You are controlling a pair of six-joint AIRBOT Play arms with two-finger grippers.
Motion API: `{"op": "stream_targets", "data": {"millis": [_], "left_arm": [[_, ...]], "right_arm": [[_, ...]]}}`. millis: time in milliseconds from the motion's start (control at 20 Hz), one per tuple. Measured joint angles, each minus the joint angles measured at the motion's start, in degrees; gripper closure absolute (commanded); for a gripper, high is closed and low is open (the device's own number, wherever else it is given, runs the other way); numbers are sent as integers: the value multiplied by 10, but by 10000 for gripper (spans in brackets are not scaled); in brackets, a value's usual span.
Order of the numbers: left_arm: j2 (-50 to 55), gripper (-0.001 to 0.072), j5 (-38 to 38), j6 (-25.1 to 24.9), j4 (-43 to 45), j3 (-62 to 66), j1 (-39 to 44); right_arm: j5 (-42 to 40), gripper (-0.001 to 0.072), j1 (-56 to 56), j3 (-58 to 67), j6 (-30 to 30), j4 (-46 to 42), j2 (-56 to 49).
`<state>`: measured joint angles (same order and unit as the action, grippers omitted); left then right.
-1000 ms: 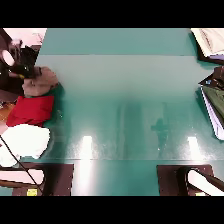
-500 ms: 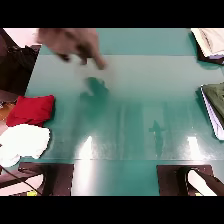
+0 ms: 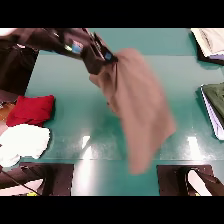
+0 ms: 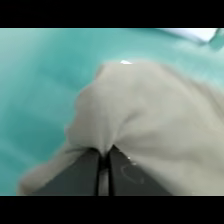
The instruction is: Fold the shirts.
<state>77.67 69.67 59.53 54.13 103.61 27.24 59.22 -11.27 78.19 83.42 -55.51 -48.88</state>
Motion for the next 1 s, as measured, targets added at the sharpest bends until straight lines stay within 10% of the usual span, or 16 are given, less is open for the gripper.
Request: {"op": "stream_targets", "data": {"millis": [50, 600, 1000], "left_arm": [[12, -4, -12, 14, 22, -14, 2], [40, 1, 106, 191, 112, -138, -96], [-40, 1, 3, 209, 38, -505, -50]], "right_arm": [[0, 689, 0, 0, 0, 0, 0], [24, 690, 0, 0, 0, 0, -6], [76, 689, 0, 0, -1, 1, -47]]}}
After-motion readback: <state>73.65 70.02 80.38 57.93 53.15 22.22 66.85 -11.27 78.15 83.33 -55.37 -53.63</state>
